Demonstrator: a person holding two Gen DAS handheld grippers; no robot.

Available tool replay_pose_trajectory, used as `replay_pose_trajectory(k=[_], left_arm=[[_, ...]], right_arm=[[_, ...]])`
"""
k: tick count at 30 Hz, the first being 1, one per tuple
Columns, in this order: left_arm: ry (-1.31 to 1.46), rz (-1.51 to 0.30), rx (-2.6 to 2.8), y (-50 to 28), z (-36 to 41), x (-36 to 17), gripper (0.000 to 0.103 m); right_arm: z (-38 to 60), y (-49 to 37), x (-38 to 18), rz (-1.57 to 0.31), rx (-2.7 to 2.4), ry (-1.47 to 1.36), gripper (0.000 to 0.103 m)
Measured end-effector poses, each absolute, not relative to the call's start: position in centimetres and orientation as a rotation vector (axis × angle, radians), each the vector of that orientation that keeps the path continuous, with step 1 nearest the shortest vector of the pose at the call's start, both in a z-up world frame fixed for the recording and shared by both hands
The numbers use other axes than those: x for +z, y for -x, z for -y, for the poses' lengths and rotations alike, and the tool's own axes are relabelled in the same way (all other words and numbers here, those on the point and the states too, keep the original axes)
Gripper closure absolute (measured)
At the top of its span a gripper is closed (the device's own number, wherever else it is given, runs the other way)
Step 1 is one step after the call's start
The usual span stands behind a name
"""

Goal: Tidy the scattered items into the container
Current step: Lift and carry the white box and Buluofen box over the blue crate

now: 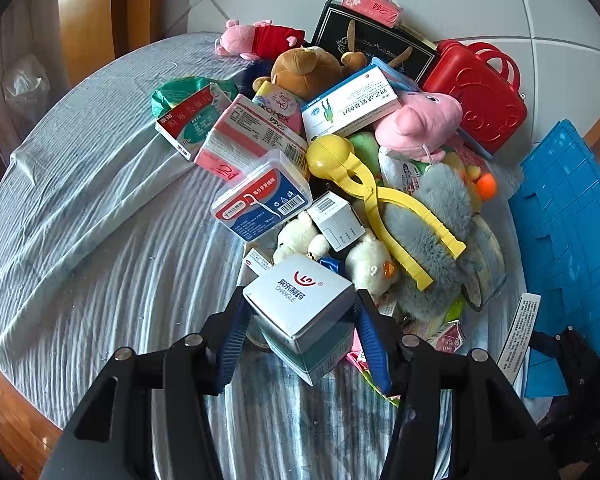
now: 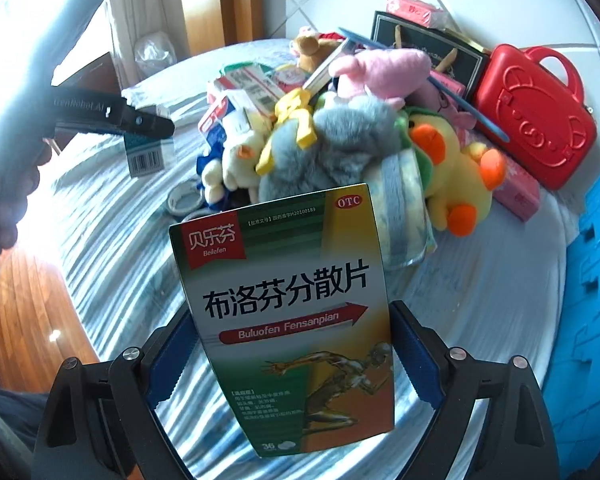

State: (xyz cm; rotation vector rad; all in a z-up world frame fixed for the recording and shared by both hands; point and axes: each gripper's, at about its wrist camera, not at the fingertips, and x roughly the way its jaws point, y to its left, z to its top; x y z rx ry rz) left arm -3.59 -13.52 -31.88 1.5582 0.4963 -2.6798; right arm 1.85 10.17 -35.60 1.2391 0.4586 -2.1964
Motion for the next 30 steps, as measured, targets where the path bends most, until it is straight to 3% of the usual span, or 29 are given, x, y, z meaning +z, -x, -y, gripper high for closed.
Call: replay_pose_trajectory(k=[30], left_arm=[[-1.246,-0.414,-2.825,1.9,16.5,-16.3,0.051]], right_arm=[[-7.7,0.0,-18.7,-0.311,-2.366,-0.957,0.011]])
